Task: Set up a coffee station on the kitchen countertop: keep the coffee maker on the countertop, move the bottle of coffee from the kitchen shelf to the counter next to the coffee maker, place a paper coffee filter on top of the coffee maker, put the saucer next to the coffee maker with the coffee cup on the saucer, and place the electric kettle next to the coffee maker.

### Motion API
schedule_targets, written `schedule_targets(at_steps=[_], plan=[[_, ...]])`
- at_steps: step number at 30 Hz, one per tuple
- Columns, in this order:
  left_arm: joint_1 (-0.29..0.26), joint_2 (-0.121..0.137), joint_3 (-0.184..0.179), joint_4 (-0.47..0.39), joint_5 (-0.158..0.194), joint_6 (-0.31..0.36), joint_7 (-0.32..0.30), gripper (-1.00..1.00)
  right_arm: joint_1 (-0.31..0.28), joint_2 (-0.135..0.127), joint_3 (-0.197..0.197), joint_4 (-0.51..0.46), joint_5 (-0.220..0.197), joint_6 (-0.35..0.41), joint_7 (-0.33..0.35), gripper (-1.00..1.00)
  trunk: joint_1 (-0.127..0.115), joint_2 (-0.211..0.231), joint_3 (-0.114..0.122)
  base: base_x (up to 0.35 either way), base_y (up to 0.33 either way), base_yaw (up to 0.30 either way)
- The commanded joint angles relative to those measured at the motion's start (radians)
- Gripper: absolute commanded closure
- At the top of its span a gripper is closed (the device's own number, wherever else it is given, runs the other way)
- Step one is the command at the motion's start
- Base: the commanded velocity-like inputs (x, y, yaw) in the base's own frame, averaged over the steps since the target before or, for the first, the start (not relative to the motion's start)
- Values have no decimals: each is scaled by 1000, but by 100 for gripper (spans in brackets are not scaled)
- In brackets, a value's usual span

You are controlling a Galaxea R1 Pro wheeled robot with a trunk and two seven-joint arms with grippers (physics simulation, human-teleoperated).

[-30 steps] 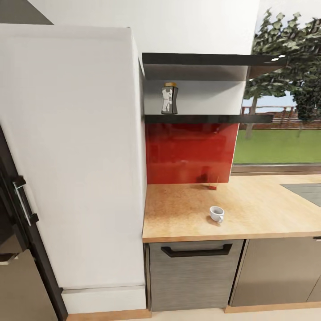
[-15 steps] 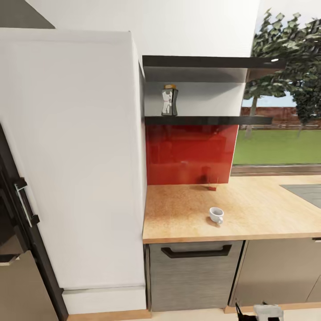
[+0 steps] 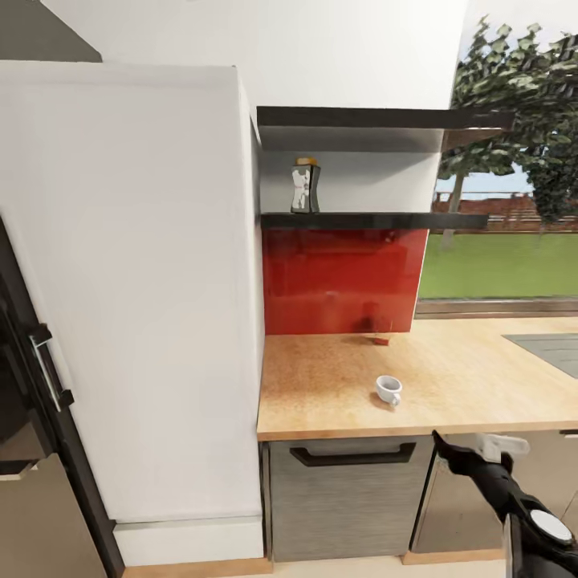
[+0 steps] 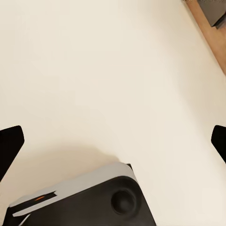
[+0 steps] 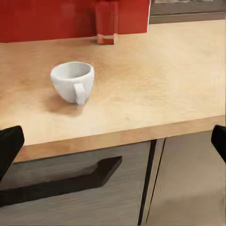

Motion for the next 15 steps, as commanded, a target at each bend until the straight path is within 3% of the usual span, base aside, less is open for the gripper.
schedule_targets(at_steps=[1, 3, 4, 5, 8, 9, 11, 12, 15], plan=[[0, 1, 6, -1, 6, 1, -10, -100, -123, -47, 28, -4, 3, 164, 2, -100, -4, 6, 1, 0, 0, 0], [0, 4, 7, -1, 6, 1, -10, -100, -247, -82, 64, -5, 0, 308, 0, -100, -11, 20, 8, 0, 0, 0], [0, 5, 7, -1, 6, 1, -10, -100, -277, -87, 72, -5, 0, 340, 0, -100, -15, 27, 11, 0, 0, 0], [0, 9, 9, -1, 8, 1, -10, -100, -400, -99, 118, -4, 0, 469, -2, -100, -19, 34, 14, 0, 0, 0], [0, 12, 10, -2, 11, 1, -10, -100, -554, -108, 192, -4, -1, 616, -22, -100, -30, 55, 23, 0, 0, 0], [0, 12, 8, -1, 7, 1, -10, -100, -750, -111, 243, -3, 0, 782, -71, -100, -34, 62, 26, 0, 0, 0], [0, 13, 7, -1, 6, 1, -10, -100, -839, -111, 290, 0, 4, 812, -98, -100, -42, 76, 33, 0, 0, 0], [0, 13, 6, -1, 6, 1, -10, -100, -910, -108, 350, 3, 6, 812, -144, -100, -46, 83, 36, 0, 0, 0], [0, 14, 5, -1, 5, 1, -11, -100, -1007, -96, 424, 39, 2, 812, -214, -100, -57, 104, 45, 0, 0, 0]])
